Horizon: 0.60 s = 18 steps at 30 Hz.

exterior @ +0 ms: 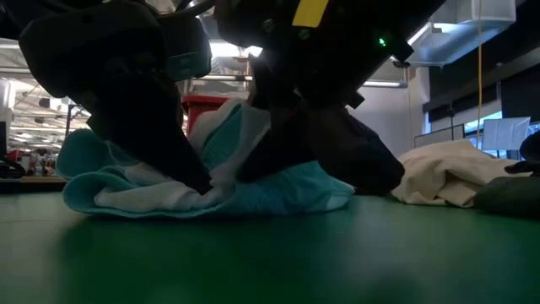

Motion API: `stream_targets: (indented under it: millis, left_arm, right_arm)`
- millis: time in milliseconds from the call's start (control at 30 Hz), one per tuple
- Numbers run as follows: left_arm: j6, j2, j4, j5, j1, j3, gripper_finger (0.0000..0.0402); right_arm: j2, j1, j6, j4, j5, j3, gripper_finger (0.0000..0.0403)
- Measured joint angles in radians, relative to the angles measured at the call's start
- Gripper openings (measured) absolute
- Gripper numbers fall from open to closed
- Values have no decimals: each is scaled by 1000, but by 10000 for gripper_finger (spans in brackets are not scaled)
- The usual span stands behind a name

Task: Fold Laundry from Bin
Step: Fold the blue short

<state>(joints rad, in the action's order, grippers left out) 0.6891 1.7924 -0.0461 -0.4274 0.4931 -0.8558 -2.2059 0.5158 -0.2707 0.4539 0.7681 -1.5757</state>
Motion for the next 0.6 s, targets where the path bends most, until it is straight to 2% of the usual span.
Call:
stream_targets:
  millis: [133,167,367,500,600]
  left_arm:
    - [-25,0,0,-3,0,0,36]
    - [-41,0,0,-3,0,0,45]
    - [-124,-30,19,27,1,0,95]
    - [-151,-127,74,29,15,-1,117]
    - [-189,-223,135,-11,41,-1,125]
  right_arm:
    - [0,0,1,7,0,0,45]
    - [0,0,1,11,0,0,28]
    - [0,1,84,52,-9,0,32]
    - [6,3,163,119,-29,0,29]
    - [7,17,214,158,-39,0,29]
